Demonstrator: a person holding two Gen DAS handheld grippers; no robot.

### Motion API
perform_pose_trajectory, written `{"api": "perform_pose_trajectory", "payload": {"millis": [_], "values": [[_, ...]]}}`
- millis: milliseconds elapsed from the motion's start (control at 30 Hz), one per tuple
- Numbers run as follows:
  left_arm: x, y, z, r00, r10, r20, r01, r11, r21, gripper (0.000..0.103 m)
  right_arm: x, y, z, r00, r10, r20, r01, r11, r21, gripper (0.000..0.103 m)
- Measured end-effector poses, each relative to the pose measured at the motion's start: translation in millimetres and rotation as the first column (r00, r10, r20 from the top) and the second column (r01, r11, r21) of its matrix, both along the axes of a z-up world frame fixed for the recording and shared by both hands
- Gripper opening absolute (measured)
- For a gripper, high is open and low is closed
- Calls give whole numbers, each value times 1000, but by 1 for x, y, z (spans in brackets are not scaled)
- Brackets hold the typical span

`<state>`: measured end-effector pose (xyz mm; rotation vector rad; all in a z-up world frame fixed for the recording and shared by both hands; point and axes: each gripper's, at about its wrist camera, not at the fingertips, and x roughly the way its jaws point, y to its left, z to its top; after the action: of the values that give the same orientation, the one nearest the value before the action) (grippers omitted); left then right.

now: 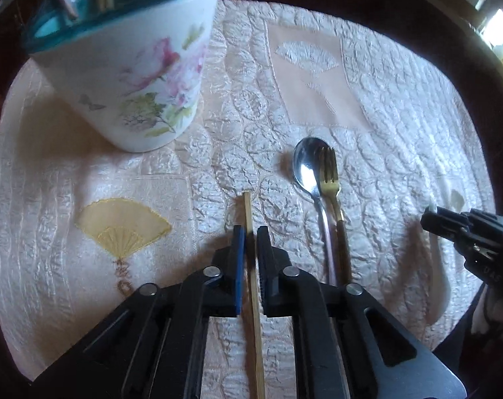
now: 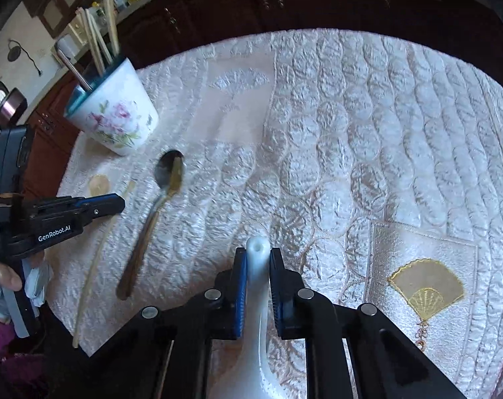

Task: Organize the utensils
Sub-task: 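Close the right tool on the white ceramic spoon handle while the left tool grasps a chopstick, then lift the white spoon and chopstick and carry them toward the cup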

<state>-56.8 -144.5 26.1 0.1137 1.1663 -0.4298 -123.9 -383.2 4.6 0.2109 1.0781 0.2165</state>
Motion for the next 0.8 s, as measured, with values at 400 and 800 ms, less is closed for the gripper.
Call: {"api": "perform_pose_trajectory", "payload": {"millis": [400, 800], "values": [[-23, 32, 58, 995, 8, 102, 3, 995, -103, 4, -14, 13, 57, 992, 34, 124, -35, 999, 3, 12], [2, -5, -6, 1000, 2, -3, -2, 1000, 31, 12, -23, 18, 68, 989, 31, 146, -30, 1000, -9, 12]]}}
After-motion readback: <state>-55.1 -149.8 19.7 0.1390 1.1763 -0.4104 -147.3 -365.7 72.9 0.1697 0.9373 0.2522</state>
